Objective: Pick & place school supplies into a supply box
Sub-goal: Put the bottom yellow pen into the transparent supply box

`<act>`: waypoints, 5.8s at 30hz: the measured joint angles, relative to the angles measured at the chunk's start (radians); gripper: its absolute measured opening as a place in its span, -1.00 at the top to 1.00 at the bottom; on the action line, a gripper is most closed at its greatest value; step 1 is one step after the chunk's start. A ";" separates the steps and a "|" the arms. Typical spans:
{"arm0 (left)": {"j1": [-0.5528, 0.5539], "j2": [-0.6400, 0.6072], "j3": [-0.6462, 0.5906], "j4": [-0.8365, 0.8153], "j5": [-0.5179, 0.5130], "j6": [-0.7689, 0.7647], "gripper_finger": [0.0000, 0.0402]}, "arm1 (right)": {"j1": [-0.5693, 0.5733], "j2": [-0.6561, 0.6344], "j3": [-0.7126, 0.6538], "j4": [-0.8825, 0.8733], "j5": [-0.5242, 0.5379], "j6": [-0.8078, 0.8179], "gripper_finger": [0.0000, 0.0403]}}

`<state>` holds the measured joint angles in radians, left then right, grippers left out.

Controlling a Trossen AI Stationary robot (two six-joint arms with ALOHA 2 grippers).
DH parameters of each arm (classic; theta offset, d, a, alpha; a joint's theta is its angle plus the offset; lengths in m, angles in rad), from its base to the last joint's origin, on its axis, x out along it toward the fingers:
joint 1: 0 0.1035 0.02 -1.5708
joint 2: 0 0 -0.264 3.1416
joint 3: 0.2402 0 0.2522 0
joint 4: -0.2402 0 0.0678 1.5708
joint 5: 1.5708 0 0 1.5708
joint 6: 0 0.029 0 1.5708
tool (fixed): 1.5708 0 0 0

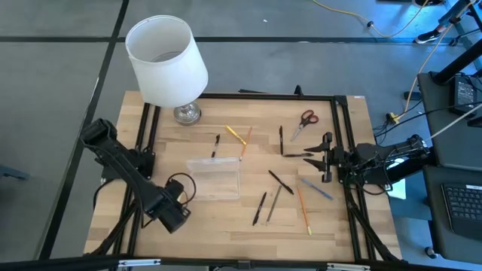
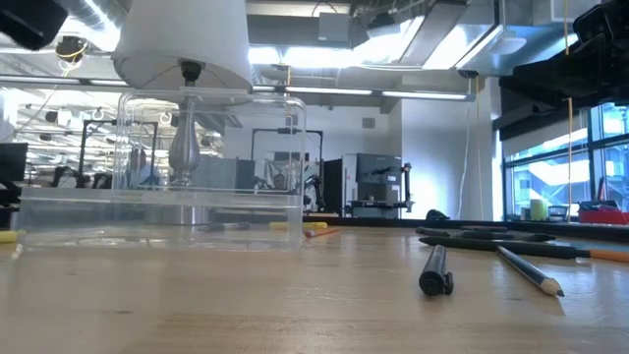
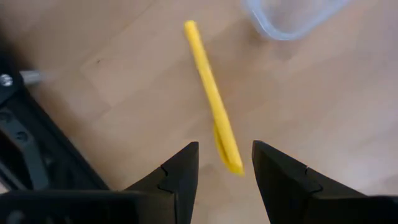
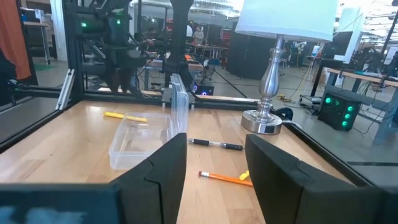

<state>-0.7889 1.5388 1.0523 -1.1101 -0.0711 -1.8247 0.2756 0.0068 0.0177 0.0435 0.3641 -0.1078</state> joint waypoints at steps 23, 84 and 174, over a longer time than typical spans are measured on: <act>-0.002 0.012 -0.021 -0.007 -0.019 0.075 -0.06 | 0.000 0.000 0.000 0.000 0.000 -0.001 0.16; 0.041 0.155 -0.208 0.401 0.175 0.047 0.03 | 0.000 0.000 0.000 0.000 0.000 -0.001 0.16; 0.400 -0.048 -0.130 0.412 -0.058 1.081 0.76 | 0.000 0.000 0.000 0.000 0.000 0.001 0.16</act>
<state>-0.3893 1.4905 0.9222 -0.6978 -0.1287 -0.7438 0.2756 0.0069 0.0178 0.0433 0.3641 -0.1065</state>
